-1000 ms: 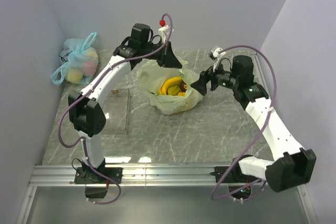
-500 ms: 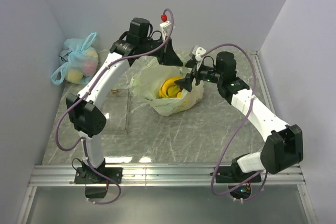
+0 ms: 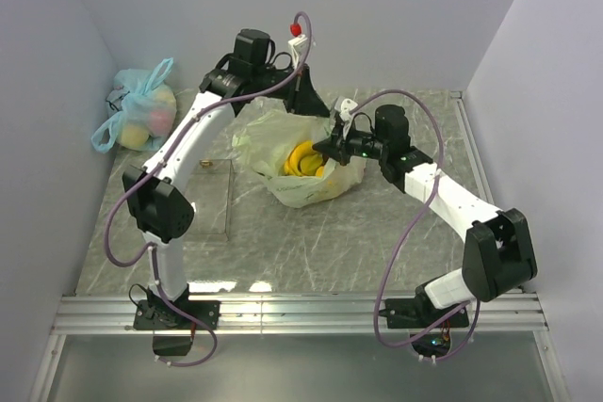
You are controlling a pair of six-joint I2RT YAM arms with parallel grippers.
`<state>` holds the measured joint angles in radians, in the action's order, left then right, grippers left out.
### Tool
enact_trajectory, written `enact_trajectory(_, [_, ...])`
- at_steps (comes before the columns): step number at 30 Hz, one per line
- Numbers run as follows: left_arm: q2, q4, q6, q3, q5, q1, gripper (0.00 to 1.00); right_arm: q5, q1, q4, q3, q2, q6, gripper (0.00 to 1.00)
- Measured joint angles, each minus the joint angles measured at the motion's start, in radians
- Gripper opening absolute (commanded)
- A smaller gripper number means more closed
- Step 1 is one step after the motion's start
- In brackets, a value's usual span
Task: Place the fake fruits into the plastic bag and tie a complex knot
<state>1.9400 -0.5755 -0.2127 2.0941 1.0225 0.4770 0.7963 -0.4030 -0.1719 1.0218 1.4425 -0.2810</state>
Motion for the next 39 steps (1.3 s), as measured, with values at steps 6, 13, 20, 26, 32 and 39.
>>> enact_trajectory(6, [0.000, 0.054, -0.036, -0.031, -0.021, -0.027, 0.52, -0.031, 0.016, 0.016, -0.056, -0.034, 0.071, 0.00])
enact_trajectory(13, [-0.032, 0.087, 0.010, -0.077, -0.098, -0.125, 0.67, -0.069, 0.026, 0.057, -0.095, -0.101, 0.141, 0.00])
enact_trajectory(20, [-0.031, 0.060, 0.216, -0.099, -0.210, -0.100, 0.65, -0.089, 0.031, 0.057, -0.095, -0.129, 0.169, 0.00])
enact_trajectory(26, [-0.007, 0.008, 0.431, -0.169, -0.238, -0.061, 0.42, -0.116, 0.045, 0.058, -0.092, -0.128, 0.195, 0.00])
enact_trajectory(32, [0.030, -0.035, 0.507, -0.268, -0.204, -0.014, 0.28, -0.162, 0.048, 0.050, -0.090, -0.124, 0.238, 0.11])
enact_trajectory(39, [0.029, 0.019, 0.475, -0.378, -0.159, 0.005, 0.19, -0.207, 0.055, 0.023, -0.071, -0.065, 0.365, 0.36])
